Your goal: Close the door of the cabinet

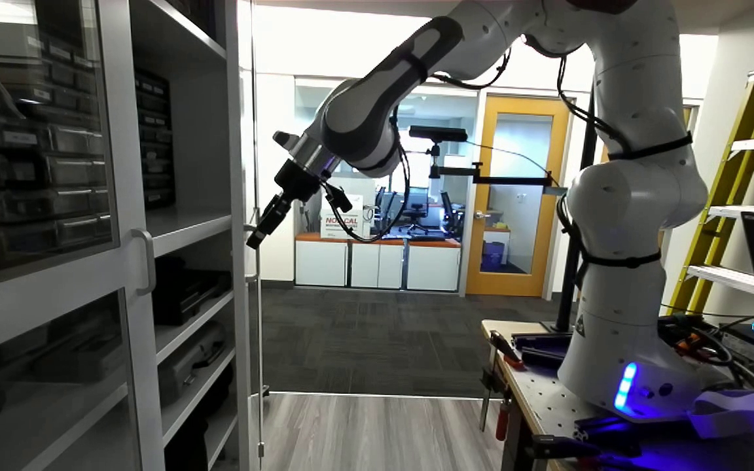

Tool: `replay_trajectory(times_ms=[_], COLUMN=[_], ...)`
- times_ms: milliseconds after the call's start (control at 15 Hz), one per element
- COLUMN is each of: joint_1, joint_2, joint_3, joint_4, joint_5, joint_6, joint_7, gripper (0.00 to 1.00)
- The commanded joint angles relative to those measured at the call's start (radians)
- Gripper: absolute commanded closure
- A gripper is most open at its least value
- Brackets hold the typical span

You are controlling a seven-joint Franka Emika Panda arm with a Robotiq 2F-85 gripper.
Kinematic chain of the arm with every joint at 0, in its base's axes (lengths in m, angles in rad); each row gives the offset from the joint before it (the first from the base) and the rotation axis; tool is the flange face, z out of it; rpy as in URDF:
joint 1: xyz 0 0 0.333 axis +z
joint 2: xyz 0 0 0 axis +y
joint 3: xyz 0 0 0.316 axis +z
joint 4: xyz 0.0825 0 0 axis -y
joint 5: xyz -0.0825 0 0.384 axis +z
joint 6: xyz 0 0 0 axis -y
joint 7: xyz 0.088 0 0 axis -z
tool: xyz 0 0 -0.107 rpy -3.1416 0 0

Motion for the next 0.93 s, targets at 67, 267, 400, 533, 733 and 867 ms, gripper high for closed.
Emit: replay_trajectory(times_ms=[67,267,400,533,733,867], joint_1=[0.277,0.426,0.521,0.451,0.469,0.484], joint_2=[-0.016,-0.067,-0.113,-0.163,-0.252,-0.309], joint_3=[-0.264,-0.416,-0.503,-0.428,-0.414,-0.404], joint_4=[0.105,0.182,0.253,0.323,0.439,0.510], joint_5=[-0.247,-0.418,-0.517,-0.663,-0.819,-0.897], joint_6=[0.008,-0.012,-0.027,-0.066,-0.116,-0.145], joint_7=[0.260,0.431,0.532,0.655,0.789,0.851], gripper=[0.95,0.95,0.94,0.94,0.94,0.94])
